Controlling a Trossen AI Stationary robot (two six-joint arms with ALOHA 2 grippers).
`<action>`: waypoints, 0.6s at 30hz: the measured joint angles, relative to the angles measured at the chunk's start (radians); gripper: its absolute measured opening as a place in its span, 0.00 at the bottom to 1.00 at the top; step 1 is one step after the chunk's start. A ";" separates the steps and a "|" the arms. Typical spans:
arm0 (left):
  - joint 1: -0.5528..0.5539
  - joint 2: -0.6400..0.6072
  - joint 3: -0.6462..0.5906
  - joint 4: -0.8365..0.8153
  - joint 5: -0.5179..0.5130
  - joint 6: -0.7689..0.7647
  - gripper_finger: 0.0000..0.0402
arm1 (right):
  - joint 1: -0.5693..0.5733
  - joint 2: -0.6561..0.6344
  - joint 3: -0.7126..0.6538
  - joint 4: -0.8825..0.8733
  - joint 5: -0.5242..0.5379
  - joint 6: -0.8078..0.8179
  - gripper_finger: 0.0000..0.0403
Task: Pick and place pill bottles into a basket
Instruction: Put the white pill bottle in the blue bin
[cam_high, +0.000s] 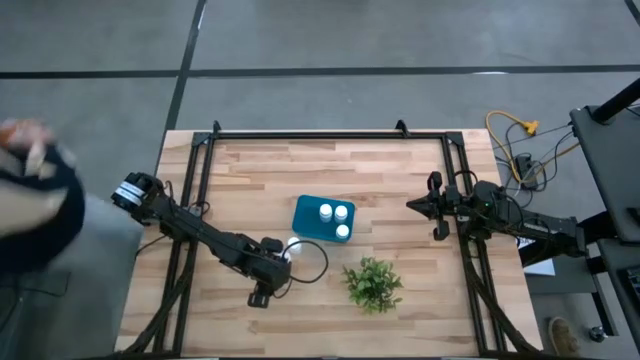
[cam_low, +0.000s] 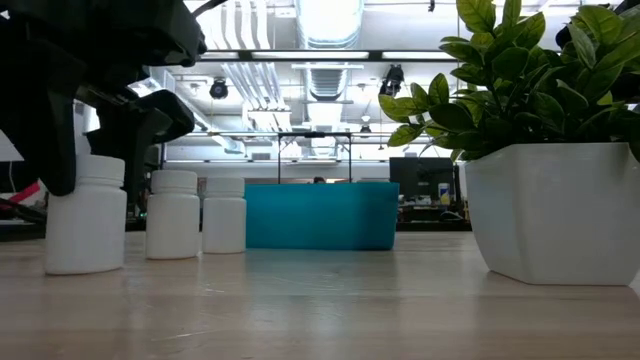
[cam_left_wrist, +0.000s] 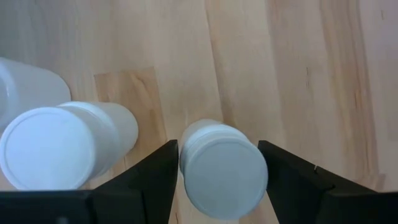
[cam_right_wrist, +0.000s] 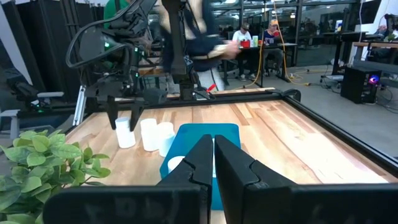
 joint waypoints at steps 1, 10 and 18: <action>0.000 0.000 -0.002 0.000 0.000 0.000 0.50 | 0.000 0.000 0.000 0.000 0.000 0.000 0.02; 0.000 0.001 -0.004 0.001 0.000 0.000 0.50 | 0.000 0.000 0.000 0.000 0.000 0.000 0.02; 0.001 0.001 -0.005 0.003 -0.003 0.000 0.38 | 0.000 0.000 0.000 0.000 0.000 0.000 0.02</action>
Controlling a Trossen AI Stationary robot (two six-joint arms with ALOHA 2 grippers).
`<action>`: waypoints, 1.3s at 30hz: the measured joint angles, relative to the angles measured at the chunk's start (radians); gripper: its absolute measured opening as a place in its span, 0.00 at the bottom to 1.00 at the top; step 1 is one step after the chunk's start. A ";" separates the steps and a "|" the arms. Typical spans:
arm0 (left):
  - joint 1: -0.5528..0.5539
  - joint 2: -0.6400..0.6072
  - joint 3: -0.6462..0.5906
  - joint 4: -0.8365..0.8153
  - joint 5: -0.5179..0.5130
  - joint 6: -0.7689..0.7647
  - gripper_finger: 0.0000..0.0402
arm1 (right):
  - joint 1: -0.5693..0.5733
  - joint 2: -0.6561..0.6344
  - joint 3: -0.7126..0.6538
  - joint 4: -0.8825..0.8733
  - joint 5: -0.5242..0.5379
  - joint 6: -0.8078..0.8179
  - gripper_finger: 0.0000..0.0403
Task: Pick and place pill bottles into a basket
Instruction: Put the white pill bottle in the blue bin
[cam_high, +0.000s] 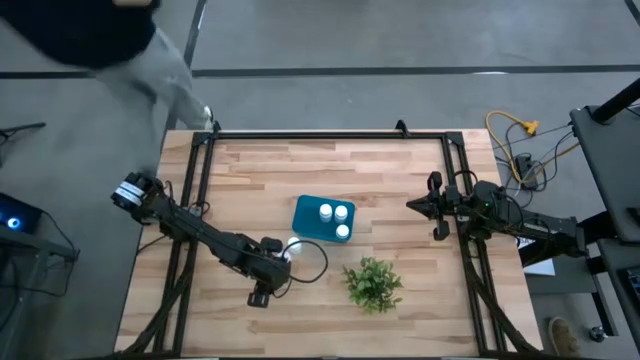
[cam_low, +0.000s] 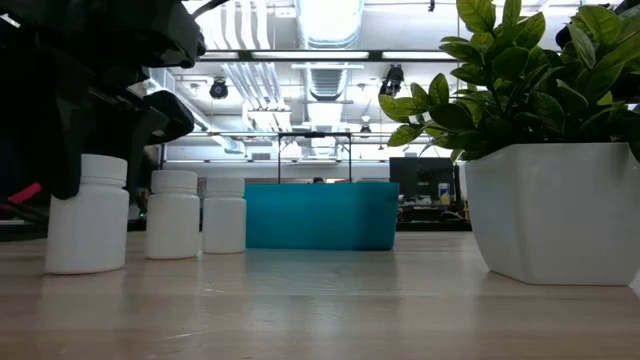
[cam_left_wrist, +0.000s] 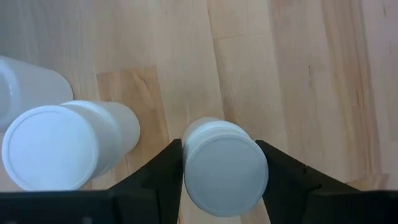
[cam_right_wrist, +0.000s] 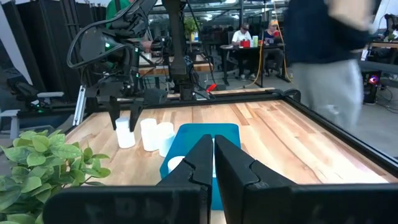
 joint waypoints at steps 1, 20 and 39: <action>0.000 0.000 0.000 0.000 0.000 0.000 0.38 | 0.000 0.000 0.000 0.000 0.000 0.000 0.02; 0.000 -0.023 0.092 -0.104 0.058 0.062 0.38 | 0.000 0.000 0.000 0.000 0.000 0.000 0.02; 0.109 -0.053 0.274 -0.374 -0.186 0.296 0.38 | 0.000 0.000 0.000 0.000 0.000 0.000 0.02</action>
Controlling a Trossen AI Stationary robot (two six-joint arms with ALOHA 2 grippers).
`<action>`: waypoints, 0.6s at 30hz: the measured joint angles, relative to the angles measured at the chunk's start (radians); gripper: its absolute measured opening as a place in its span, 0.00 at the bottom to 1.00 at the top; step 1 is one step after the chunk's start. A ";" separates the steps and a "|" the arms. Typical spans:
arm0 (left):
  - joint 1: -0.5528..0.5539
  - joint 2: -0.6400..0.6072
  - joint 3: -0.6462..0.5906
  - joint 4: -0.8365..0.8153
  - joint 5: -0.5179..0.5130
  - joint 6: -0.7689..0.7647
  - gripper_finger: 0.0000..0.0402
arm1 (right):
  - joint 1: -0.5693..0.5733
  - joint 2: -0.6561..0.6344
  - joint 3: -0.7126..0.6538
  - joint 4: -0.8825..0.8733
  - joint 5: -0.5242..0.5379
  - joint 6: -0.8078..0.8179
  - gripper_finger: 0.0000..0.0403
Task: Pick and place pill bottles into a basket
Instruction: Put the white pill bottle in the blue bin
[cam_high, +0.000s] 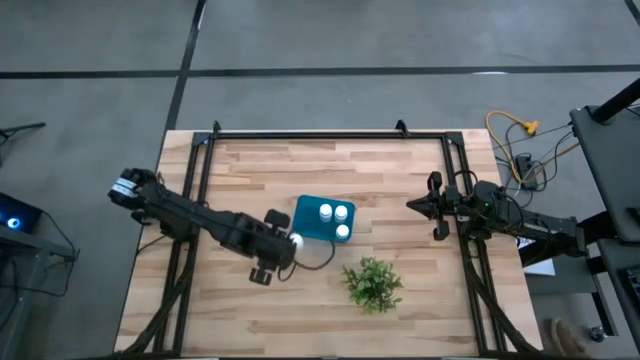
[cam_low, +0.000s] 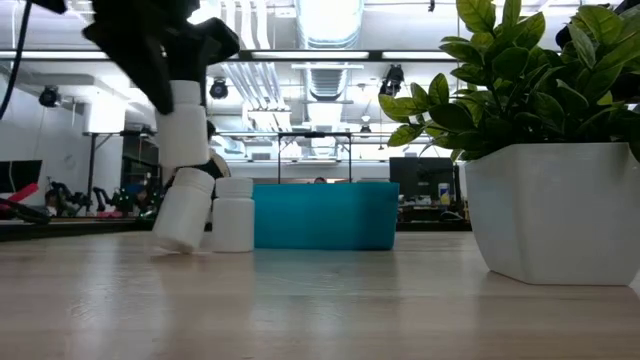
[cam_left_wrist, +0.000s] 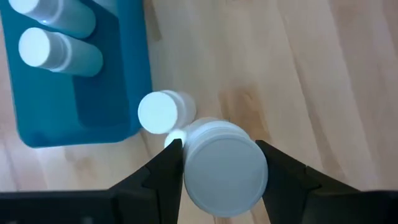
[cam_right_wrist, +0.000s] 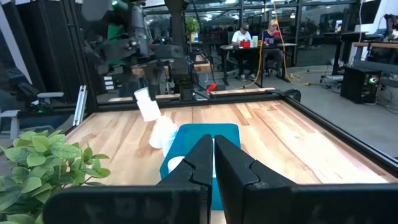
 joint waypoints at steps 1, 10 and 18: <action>0.009 -0.007 0.000 0.000 0.012 0.006 0.38 | 0.000 0.000 0.000 0.000 0.000 0.000 0.02; 0.020 -0.032 0.000 0.018 0.063 0.003 0.38 | 0.000 0.000 0.000 0.000 0.000 0.000 0.02; 0.028 -0.028 -0.006 0.006 0.066 0.045 0.38 | 0.000 0.000 0.000 0.000 0.000 0.000 0.02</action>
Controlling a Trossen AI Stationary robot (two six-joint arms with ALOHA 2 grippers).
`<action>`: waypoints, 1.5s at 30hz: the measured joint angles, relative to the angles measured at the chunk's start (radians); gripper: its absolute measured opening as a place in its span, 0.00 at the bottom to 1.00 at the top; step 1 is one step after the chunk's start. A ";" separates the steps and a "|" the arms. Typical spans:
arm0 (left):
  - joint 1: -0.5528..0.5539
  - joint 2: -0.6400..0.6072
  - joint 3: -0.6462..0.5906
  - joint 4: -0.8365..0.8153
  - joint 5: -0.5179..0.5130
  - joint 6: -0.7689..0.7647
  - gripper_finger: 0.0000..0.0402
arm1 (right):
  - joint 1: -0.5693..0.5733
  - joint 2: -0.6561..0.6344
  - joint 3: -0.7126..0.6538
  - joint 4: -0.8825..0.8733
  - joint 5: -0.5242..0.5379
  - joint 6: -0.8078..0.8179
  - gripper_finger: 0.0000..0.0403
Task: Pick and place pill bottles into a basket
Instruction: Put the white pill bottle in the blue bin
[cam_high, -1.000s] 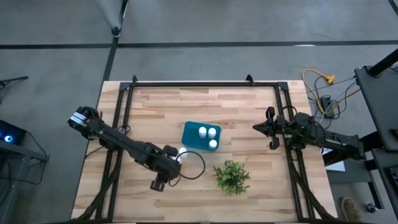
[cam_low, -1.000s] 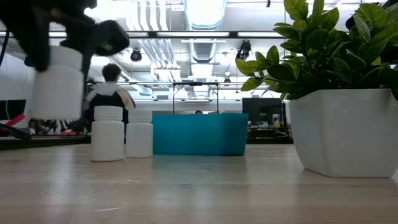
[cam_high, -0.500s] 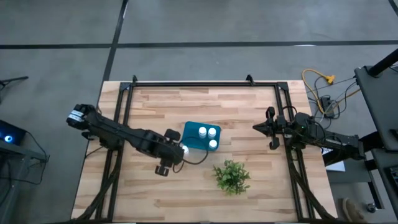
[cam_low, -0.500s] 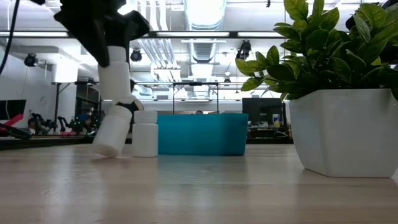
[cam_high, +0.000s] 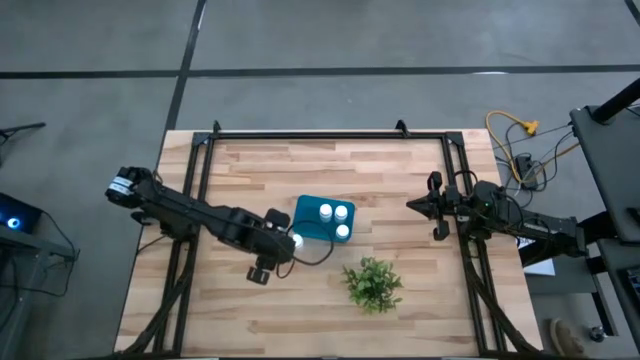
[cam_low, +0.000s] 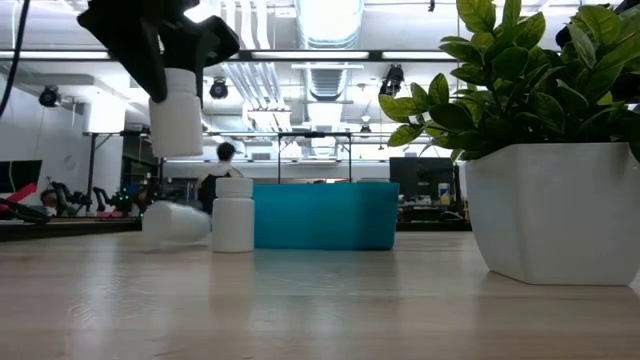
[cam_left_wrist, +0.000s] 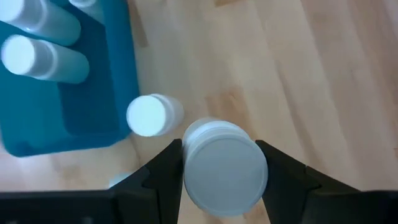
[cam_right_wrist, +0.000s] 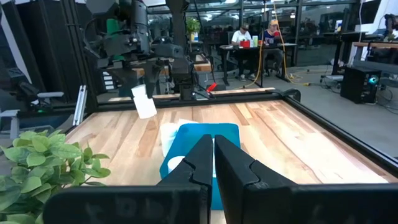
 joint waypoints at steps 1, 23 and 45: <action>0.005 -0.001 0.000 0.001 -0.012 0.014 0.38 | 0.000 0.000 0.000 0.000 0.000 0.000 0.02; 0.319 -0.003 0.037 0.111 0.016 0.343 0.38 | 0.000 0.000 0.000 0.000 0.000 0.000 0.02; 0.525 0.011 -0.012 0.219 0.258 0.452 0.38 | 0.000 0.000 0.000 0.000 0.000 0.000 0.02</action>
